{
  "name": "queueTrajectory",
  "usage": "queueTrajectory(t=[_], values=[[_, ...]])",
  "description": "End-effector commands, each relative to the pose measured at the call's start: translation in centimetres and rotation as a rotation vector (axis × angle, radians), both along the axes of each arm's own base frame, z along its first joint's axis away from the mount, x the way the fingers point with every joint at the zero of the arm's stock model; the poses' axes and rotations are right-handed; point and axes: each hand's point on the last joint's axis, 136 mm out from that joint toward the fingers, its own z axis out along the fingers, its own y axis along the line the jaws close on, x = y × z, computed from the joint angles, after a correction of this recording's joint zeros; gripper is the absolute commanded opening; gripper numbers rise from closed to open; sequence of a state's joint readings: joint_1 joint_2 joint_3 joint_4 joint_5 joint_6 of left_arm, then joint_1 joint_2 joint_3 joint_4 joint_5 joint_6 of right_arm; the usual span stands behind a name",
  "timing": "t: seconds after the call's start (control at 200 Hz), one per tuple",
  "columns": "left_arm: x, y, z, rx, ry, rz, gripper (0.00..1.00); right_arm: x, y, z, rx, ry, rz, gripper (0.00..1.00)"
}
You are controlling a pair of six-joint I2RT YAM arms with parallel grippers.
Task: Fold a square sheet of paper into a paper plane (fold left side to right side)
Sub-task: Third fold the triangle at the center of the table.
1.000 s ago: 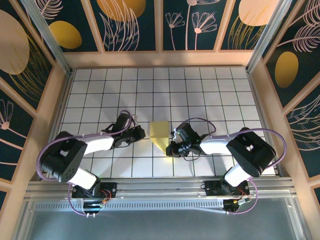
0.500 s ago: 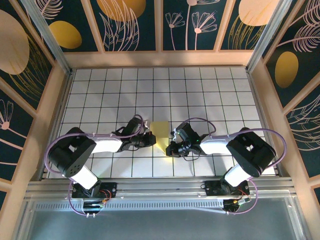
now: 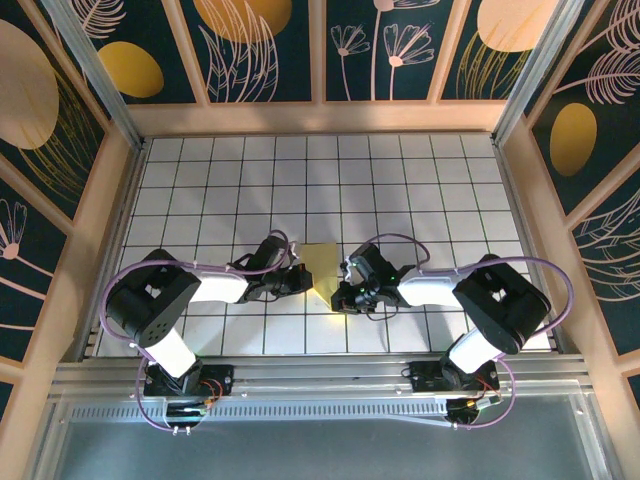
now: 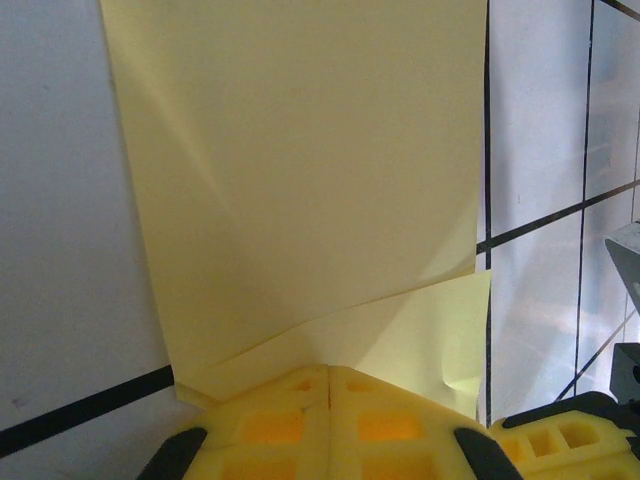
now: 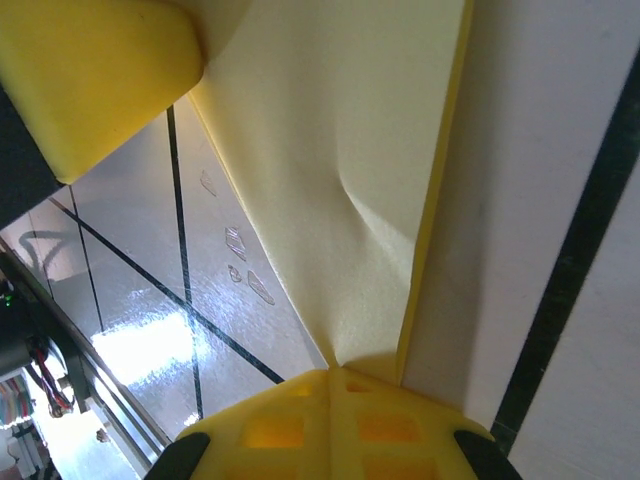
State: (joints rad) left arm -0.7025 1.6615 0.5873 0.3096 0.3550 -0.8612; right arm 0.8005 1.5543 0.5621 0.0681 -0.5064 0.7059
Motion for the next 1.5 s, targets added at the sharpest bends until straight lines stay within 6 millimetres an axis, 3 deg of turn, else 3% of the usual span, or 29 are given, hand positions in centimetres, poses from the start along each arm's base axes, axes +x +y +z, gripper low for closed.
queueTrajectory(t=[0.0, 0.24, 0.711, 1.171, 1.491], values=[[-1.2, 1.5, -2.6, 0.091, 0.075, 0.023, 0.00, -0.3, -0.2, -0.1, -0.043, 0.013, 0.007, 0.00], [-1.3, 1.8, -3.0, 0.111, 0.087, 0.031, 0.00, 1.7, 2.1, 2.9, 0.049, -0.052, -0.003, 0.00], [-1.3, 1.8, -3.1, 0.117, 0.094, 0.033, 0.00, 3.1, 4.0, -0.2, -0.012, -0.042, 0.008, 0.00], [-1.0, 2.2, -3.2, 0.146, 0.093, 0.050, 0.00, -0.6, -0.4, -1.7, -0.093, 0.056, -0.037, 0.00], [-1.4, 1.4, -3.7, 0.093, 0.140, 0.067, 0.00, -3.2, -3.5, -1.6, -0.126, 0.092, -0.050, 0.00]])
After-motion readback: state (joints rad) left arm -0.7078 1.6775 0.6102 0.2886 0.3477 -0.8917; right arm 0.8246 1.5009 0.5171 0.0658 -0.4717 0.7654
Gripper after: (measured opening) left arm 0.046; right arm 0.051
